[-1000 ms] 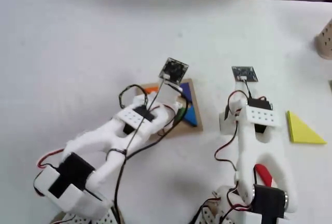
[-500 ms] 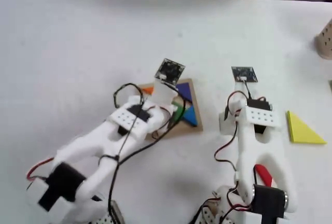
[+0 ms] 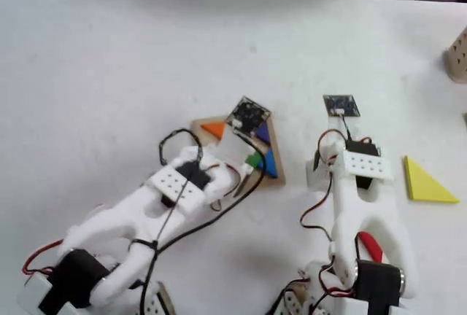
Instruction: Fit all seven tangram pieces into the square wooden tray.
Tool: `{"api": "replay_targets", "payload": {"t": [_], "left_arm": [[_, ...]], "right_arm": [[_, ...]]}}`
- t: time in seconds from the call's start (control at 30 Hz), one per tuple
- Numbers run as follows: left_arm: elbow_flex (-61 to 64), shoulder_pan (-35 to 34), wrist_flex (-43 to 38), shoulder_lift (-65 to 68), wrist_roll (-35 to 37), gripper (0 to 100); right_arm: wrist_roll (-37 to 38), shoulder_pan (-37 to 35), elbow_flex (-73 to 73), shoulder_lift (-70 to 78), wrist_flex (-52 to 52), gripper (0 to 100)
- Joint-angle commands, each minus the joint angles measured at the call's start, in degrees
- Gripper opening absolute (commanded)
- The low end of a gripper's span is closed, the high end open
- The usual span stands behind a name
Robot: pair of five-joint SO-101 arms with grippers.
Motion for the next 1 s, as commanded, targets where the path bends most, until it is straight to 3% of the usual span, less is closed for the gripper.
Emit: {"api": "replay_targets", "payload": {"t": [0.0, 0.27, 0.4, 0.67, 0.97], "left_arm": [[-3.34, 1.19, 0.18, 3.74, -0.35, 2], [-11.34, 3.12, 0.35, 14.20, 0.00, 2], [-14.59, 2.95, -0.09, 17.27, 4.04, 2], [-24.26, 0.13, 0.00, 25.36, 4.40, 2], [-25.14, -2.24, -0.97, 23.78, 4.40, 2]], "right_arm": [[0.35, -0.13, -0.44, -2.42, -0.66, 1.8], [0.70, -0.04, -0.44, -2.42, -0.48, 1.8], [0.79, -0.04, -0.44, -2.42, -0.40, 1.8], [0.79, -0.04, -0.44, -2.42, -0.31, 1.8], [0.79, -0.04, -0.44, -2.42, -0.22, 1.8]]}}
